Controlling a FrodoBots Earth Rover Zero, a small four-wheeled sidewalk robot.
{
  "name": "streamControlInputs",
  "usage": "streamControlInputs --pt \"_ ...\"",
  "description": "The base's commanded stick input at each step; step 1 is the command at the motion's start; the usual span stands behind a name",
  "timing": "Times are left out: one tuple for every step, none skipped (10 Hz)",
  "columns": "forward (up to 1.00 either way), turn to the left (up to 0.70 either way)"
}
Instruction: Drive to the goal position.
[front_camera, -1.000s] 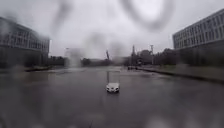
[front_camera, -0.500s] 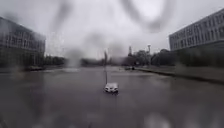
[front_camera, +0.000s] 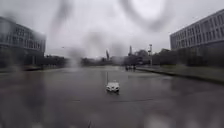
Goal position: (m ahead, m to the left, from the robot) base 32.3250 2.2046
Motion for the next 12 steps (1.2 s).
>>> streamControlInputs --pt "1.0 0.0" --pt "1.0 0.0" --pt "1.0 0.0" --pt "1.0 0.0" --pt "1.0 0.0" --pt "1.0 0.0" --pt "1.0 0.0" --pt "1.0 0.0" --pt "1.0 0.0" --pt "1.0 0.0" --pt "1.0 0.0" --pt "1.0 0.0"
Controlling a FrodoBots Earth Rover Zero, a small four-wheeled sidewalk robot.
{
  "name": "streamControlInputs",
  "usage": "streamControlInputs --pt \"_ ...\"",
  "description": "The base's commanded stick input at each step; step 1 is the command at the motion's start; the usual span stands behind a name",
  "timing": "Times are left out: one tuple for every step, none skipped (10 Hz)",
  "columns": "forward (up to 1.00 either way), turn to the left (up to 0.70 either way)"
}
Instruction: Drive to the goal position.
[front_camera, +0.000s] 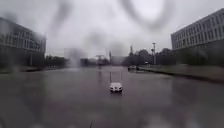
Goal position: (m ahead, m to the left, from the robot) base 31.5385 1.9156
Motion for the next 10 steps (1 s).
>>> streamControlInputs --pt "1.0 0.0" --pt "1.0 0.0" --pt "1.0 0.0" --pt "1.0 0.0" --pt "1.0 0.0" --pt "1.0 0.0" --pt "1.0 0.0" --pt "1.0 0.0" --pt "1.0 0.0" --pt "1.0 0.0"
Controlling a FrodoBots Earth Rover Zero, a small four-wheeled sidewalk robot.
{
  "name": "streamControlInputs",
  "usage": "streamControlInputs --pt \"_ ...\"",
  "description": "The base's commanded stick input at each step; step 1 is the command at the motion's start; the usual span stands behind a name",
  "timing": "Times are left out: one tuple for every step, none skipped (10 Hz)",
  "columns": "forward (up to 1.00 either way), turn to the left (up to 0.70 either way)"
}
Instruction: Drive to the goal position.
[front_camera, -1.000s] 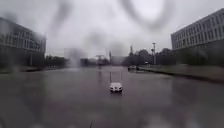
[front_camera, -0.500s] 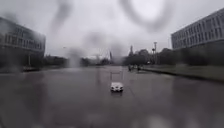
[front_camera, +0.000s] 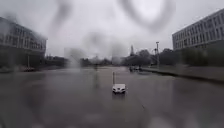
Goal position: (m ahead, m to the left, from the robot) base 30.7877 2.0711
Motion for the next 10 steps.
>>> streamControlInputs --pt "1.0 0.0" --pt "1.0 -0.14" --pt "1.0 -0.27" --pt "1.0 -0.05" --pt "1.0 0.0" --pt "1.0 0.0" --pt "1.0 0.0" --pt "1.0 0.0" --pt "1.0 0.0" --pt "1.0 0.0"
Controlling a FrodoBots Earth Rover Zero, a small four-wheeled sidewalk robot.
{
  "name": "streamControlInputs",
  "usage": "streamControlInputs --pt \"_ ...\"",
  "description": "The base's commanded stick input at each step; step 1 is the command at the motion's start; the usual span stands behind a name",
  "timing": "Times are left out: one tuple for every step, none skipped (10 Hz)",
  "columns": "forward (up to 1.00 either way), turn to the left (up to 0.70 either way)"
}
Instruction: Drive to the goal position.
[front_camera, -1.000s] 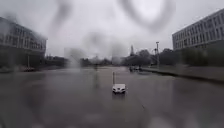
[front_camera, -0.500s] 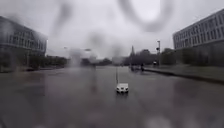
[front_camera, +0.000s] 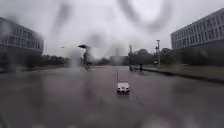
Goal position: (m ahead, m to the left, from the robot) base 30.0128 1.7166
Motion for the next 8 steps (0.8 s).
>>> streamControlInputs --pt "1.0 0.0" --pt "1.0 0.0" --pt "1.0 0.0" --pt "1.0 0.0" --pt "1.0 0.0" --pt "1.0 0.0" --pt "1.0 0.0" --pt "1.0 0.0"
